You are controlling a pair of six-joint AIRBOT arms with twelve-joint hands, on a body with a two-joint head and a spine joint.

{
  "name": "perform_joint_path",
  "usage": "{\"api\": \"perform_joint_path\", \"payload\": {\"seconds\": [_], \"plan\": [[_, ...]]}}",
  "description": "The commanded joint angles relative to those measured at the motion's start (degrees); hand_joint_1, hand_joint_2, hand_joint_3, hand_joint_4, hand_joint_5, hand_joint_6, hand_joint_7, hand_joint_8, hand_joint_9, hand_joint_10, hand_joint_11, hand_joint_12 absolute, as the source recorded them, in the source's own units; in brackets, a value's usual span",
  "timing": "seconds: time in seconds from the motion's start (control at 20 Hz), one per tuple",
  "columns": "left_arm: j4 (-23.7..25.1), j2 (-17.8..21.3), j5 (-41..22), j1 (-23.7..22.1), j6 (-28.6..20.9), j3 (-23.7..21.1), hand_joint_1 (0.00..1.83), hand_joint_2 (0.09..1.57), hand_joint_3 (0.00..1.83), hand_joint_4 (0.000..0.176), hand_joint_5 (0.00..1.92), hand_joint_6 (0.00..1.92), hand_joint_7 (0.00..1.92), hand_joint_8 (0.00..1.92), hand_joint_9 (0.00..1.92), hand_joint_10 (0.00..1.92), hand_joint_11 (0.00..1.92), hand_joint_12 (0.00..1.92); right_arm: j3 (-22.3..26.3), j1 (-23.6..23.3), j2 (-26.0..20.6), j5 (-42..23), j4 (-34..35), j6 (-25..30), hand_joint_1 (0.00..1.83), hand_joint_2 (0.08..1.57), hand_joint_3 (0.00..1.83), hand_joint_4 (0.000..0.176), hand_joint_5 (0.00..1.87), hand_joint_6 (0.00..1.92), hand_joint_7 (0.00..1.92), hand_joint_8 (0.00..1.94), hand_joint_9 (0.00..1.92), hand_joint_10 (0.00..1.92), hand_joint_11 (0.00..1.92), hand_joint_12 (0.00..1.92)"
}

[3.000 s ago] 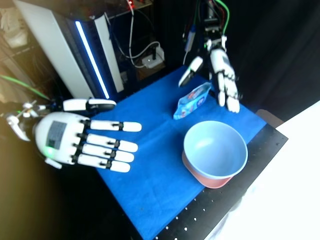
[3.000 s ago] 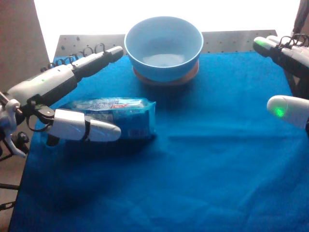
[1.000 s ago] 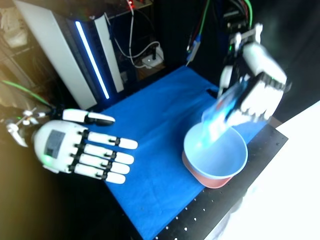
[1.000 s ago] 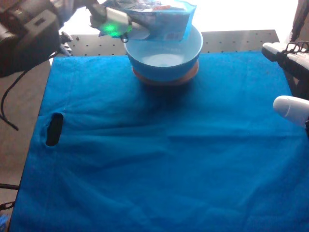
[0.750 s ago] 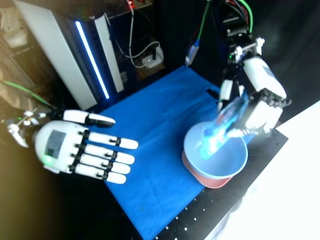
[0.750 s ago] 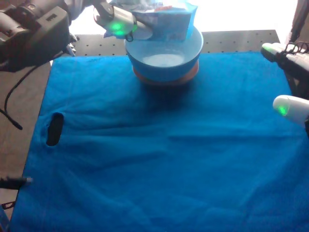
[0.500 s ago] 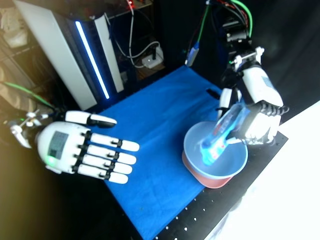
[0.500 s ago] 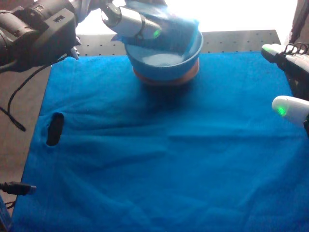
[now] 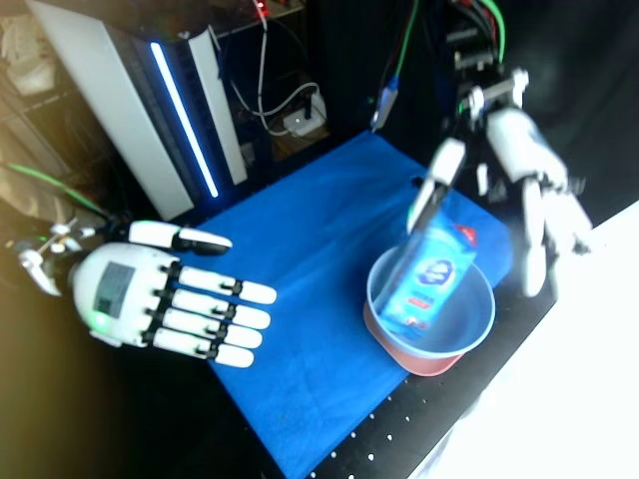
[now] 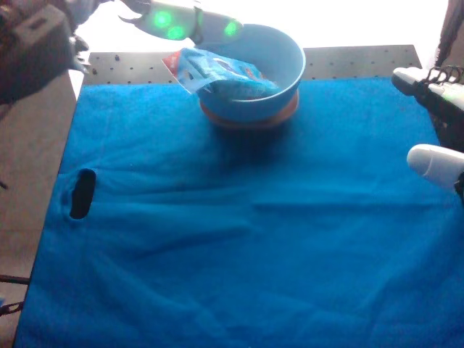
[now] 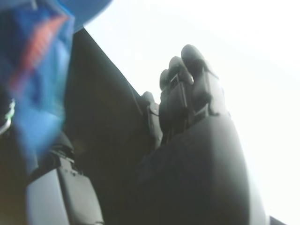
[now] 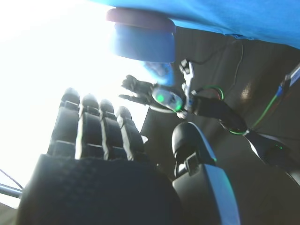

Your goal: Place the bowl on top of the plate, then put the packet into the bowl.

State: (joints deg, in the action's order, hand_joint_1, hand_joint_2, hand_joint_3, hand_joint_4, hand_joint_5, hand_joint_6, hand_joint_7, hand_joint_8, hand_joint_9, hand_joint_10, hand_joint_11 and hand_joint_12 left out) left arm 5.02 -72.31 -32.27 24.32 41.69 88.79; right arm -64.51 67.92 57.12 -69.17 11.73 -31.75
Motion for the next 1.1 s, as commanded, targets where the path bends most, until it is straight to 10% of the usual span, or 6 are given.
{"api": "perform_joint_path", "payload": {"seconds": [0.0, 0.35, 0.5, 0.7, 0.9, 1.05], "plan": [[-1.4, 0.2, -7.3, -0.4, 0.5, -0.4, 0.59, 0.87, 0.00, 0.176, 0.05, 0.01, 0.00, 0.00, 0.00, 0.00, 0.00, 0.01, 0.0, -0.3, -0.1, -7.1, 0.2, 0.3, 0.00, 1.39, 0.00, 0.027, 0.00, 0.00, 0.00, 0.00, 0.00, 0.00, 0.00, 0.00], [-8.2, 18.6, -26.5, 16.0, 4.8, -17.2, 0.60, 0.85, 0.00, 0.176, 0.00, 0.00, 0.00, 0.00, 0.00, 0.00, 0.00, 0.00, 2.1, 0.8, -1.5, -7.2, 0.6, 0.3, 0.00, 1.36, 0.00, 0.080, 0.00, 0.00, 0.00, 0.00, 0.00, 0.00, 0.00, 0.00], [-13.9, 23.5, -35.7, 29.0, 4.8, -23.7, 0.50, 0.83, 0.00, 0.176, 0.00, 0.00, 0.00, 0.00, 0.00, 0.00, 0.00, 0.00, 2.9, 1.2, -2.2, -8.1, 0.7, 0.3, 0.00, 1.38, 0.00, 0.062, 0.00, 0.00, 0.00, 0.00, 0.00, 0.00, 0.00, 0.00], [-24.6, 25.3, -55.6, 48.4, 4.7, -32.5, 0.69, 0.80, 0.00, 0.164, 0.00, 0.00, 0.00, 0.00, 0.00, 0.00, 0.00, 0.00, 6.4, 6.7, -4.6, -16.0, 4.6, 0.3, 0.00, 1.38, 0.00, 0.069, 0.00, 0.00, 0.00, 0.00, 0.00, 0.00, 0.00, 0.00], [-29.7, 24.3, -64.3, 57.5, 3.4, -36.9, 0.64, 0.79, 0.00, 0.156, 0.00, 0.00, 0.00, 0.00, 0.00, 0.00, 0.00, 0.00, 10.7, 15.4, -8.3, -24.7, 10.4, 0.3, 0.12, 1.35, 0.00, 0.067, 0.00, 0.00, 0.00, 0.00, 0.00, 0.00, 0.00, 0.00], [-32.1, 23.2, -66.9, 60.4, 1.4, -38.2, 0.61, 0.78, 0.00, 0.171, 0.00, 0.00, 0.00, 0.00, 0.00, 0.00, 0.00, 0.00, 13.2, 21.2, -10.0, -31.0, 14.6, 0.3, 0.17, 1.33, 0.00, 0.101, 0.00, 0.00, 0.00, 0.00, 0.00, 0.00, 0.00, 0.00]]}}
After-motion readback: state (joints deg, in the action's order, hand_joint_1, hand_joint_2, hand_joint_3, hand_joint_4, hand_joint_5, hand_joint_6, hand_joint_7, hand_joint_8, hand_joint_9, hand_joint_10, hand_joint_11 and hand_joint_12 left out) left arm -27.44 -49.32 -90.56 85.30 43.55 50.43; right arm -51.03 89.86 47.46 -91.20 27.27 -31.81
